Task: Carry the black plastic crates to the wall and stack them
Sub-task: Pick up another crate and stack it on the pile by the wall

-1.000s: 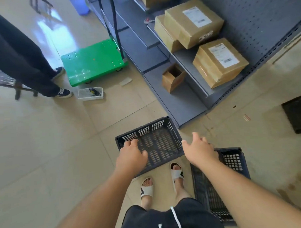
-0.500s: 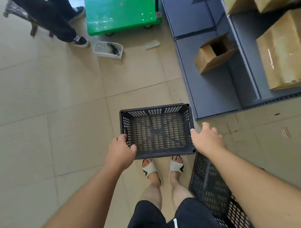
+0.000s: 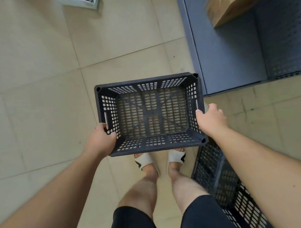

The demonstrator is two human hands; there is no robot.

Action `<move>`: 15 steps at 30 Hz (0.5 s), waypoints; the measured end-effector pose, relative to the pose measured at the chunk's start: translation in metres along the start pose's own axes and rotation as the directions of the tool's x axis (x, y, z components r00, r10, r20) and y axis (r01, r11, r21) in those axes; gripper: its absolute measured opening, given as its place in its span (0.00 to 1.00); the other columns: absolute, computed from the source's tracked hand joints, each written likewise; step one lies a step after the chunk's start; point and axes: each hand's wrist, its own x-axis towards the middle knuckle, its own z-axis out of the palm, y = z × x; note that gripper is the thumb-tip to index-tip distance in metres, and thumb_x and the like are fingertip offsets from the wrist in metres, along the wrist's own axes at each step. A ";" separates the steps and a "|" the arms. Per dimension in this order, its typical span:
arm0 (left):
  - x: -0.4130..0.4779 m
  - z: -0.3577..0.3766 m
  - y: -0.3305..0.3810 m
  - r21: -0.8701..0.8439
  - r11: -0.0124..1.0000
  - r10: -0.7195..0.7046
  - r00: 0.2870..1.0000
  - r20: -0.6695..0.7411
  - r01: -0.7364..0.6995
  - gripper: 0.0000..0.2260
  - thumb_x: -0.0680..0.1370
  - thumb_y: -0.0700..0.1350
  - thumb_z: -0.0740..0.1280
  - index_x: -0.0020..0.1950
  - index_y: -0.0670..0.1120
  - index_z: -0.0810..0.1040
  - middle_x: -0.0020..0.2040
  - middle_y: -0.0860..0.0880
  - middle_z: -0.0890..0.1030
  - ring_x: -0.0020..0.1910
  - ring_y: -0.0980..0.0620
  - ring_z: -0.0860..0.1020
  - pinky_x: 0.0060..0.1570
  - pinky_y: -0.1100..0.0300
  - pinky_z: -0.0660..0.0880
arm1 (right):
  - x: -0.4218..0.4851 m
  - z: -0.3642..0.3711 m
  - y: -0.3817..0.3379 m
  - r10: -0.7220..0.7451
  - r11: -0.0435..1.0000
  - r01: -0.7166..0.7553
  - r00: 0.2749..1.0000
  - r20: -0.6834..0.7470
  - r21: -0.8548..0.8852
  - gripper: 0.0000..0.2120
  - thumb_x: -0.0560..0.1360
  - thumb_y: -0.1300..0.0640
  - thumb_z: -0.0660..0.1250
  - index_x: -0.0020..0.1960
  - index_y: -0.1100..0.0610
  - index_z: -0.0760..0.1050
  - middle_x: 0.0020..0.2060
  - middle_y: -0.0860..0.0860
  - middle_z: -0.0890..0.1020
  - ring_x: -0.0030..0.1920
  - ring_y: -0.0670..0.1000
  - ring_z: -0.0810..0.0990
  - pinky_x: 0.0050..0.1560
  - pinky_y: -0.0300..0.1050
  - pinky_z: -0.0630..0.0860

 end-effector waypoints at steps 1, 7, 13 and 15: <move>0.014 0.008 -0.004 0.001 1.000 -0.009 1.000 -0.002 0.009 0.24 0.80 0.48 0.64 0.76 0.44 0.68 0.71 0.41 0.74 0.62 0.40 0.76 0.43 0.55 0.74 | 0.013 0.010 0.003 0.011 1.000 -0.011 1.000 -0.002 0.000 0.29 0.79 0.41 0.57 0.76 0.55 0.60 0.70 0.59 0.68 0.68 0.64 0.67 0.62 0.58 0.67; 0.088 0.045 -0.024 -0.073 0.994 -0.089 0.995 -0.055 0.085 0.28 0.77 0.49 0.66 0.76 0.44 0.67 0.70 0.41 0.75 0.65 0.38 0.76 0.65 0.41 0.74 | 0.081 0.065 0.017 0.042 0.999 -0.041 0.998 -0.041 0.036 0.28 0.79 0.42 0.58 0.74 0.54 0.60 0.69 0.59 0.69 0.65 0.65 0.70 0.59 0.58 0.69; 0.142 0.072 -0.039 -0.280 0.952 -0.179 0.969 -0.170 0.126 0.22 0.74 0.48 0.67 0.68 0.48 0.71 0.58 0.47 0.81 0.53 0.41 0.80 0.56 0.45 0.78 | 0.127 0.103 0.021 0.040 0.978 -0.020 0.995 -0.092 0.208 0.25 0.79 0.46 0.59 0.72 0.54 0.63 0.63 0.57 0.76 0.57 0.63 0.77 0.54 0.56 0.74; 0.156 0.080 -0.043 -0.327 0.932 -0.223 0.959 -0.176 0.157 0.21 0.75 0.49 0.66 0.68 0.47 0.71 0.55 0.47 0.81 0.49 0.42 0.80 0.49 0.48 0.76 | 0.140 0.111 0.019 0.069 0.951 -0.027 0.990 -0.124 0.308 0.19 0.79 0.46 0.57 0.66 0.54 0.68 0.57 0.55 0.79 0.51 0.61 0.79 0.51 0.56 0.77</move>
